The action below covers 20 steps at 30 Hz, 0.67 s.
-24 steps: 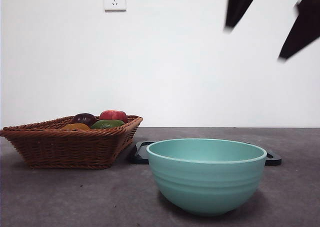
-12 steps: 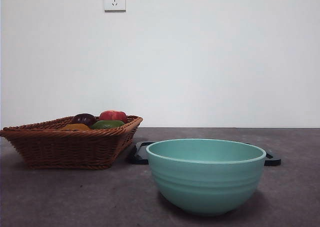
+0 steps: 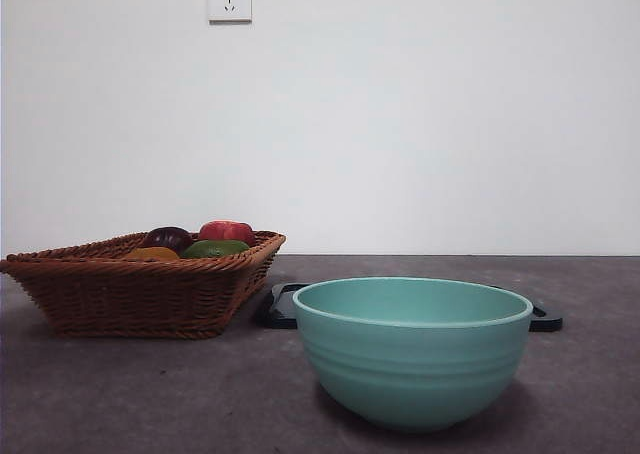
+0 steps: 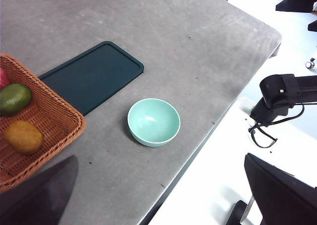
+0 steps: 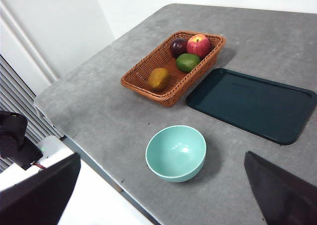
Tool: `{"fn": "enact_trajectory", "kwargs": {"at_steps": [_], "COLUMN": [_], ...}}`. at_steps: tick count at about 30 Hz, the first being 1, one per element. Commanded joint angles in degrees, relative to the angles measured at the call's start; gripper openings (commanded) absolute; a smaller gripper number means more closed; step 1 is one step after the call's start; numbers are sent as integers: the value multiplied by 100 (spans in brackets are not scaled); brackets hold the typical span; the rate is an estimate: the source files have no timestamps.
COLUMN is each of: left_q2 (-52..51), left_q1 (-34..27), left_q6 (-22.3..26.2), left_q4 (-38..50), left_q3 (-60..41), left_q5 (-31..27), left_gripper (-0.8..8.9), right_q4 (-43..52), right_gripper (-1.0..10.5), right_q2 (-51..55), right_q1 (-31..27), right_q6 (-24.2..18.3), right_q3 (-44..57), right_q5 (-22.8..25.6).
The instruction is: Pick up the wifruite, put it on the bowl, pick up the plate, put it on desk
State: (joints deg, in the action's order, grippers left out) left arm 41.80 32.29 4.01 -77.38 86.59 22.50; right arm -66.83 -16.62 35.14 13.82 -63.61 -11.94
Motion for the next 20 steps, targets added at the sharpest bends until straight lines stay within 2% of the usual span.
{"fn": "enact_trajectory", "kwargs": {"at_steps": [1,4,5,8,9,11,20], "left_q2": [15,15,15,15,15,15,15], "left_q1": [39,39,39,39,39,39,39], "left_q6": [90,90,90,90,90,90,90], "left_q4": [63,63,66,59,52,50,55], "left_q3": [79,79,79,79,79,79,79], "left_q5": [20,20,20,20,20,20,20], "left_gripper": [593,577,547,311,188,3,9], "right_q4": [81,77,74,77,77,81,79], "right_gripper": [551,526,486,118,0,10,9], "right_q2": [-9,-9,-7,-9,-9,-9,-9], "right_q1": [31,31,31,31,31,31,31], "right_q6": [68,68,68,70,68,52,52], "right_q3": [-90,-90,-90,-90,-90,-90,-90], "right_q5": [20,42,42,42,42,44,35]}}
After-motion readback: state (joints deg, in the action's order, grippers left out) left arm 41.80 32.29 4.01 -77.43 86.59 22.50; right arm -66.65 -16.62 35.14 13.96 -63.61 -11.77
